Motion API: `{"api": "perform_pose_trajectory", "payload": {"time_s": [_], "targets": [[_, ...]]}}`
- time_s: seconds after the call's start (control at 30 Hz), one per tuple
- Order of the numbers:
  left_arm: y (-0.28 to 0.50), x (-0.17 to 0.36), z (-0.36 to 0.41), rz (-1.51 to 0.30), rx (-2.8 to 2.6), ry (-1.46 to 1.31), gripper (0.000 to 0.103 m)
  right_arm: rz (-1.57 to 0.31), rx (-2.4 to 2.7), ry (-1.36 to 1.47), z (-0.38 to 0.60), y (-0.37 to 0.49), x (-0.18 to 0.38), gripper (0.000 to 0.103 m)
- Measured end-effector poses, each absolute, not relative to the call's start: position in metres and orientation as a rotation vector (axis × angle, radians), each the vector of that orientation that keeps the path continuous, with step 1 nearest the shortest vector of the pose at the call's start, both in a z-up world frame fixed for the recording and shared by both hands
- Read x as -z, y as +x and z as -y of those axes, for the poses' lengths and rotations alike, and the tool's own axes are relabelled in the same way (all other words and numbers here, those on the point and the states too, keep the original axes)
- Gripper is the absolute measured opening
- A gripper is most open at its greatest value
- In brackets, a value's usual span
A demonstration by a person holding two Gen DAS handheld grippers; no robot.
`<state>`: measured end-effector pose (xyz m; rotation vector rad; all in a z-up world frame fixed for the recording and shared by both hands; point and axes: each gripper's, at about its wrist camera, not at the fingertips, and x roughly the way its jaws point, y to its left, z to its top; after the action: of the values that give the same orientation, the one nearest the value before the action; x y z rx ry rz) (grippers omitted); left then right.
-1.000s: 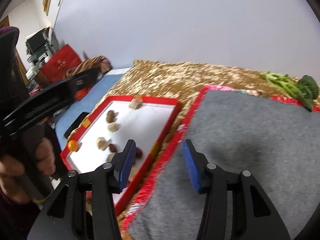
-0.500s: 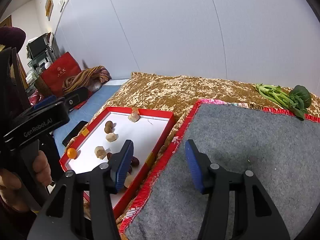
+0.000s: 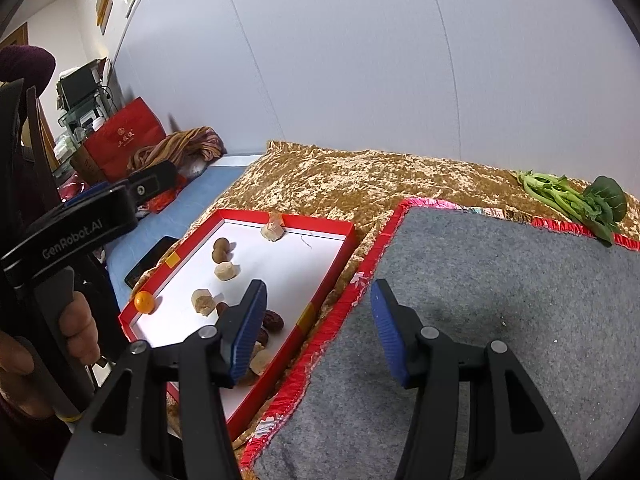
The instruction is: Organize fruits
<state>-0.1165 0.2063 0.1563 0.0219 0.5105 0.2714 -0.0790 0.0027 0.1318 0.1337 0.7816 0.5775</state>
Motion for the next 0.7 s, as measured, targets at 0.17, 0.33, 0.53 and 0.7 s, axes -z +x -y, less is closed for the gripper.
{"api": "perform_pose_trajectory", "payload": {"time_s": [0.17, 0.33, 0.53, 0.7], "targets": [[-0.117, -0.157, -0.207, -0.511, -0.273, 0.025, 0.103, -0.781, -0.579, 0.135, -0.003, -0.079, -0.132, 0.056], [-0.118, -0.156, -0.209, -0.514, -0.275, 0.03, 0.103, -0.767, -0.581, 0.126, -0.004, -0.081, -0.134, 0.056], [-0.121, -0.157, -0.216, -0.511, -0.285, 0.029, 0.103, -0.757, -0.589, 0.119, -0.008, -0.083, -0.135, 0.056], [-0.123, -0.158, -0.219, -0.504, -0.293, 0.026, 0.103, -0.755, -0.598, 0.097, -0.016, -0.086, -0.135, 0.056]]}}
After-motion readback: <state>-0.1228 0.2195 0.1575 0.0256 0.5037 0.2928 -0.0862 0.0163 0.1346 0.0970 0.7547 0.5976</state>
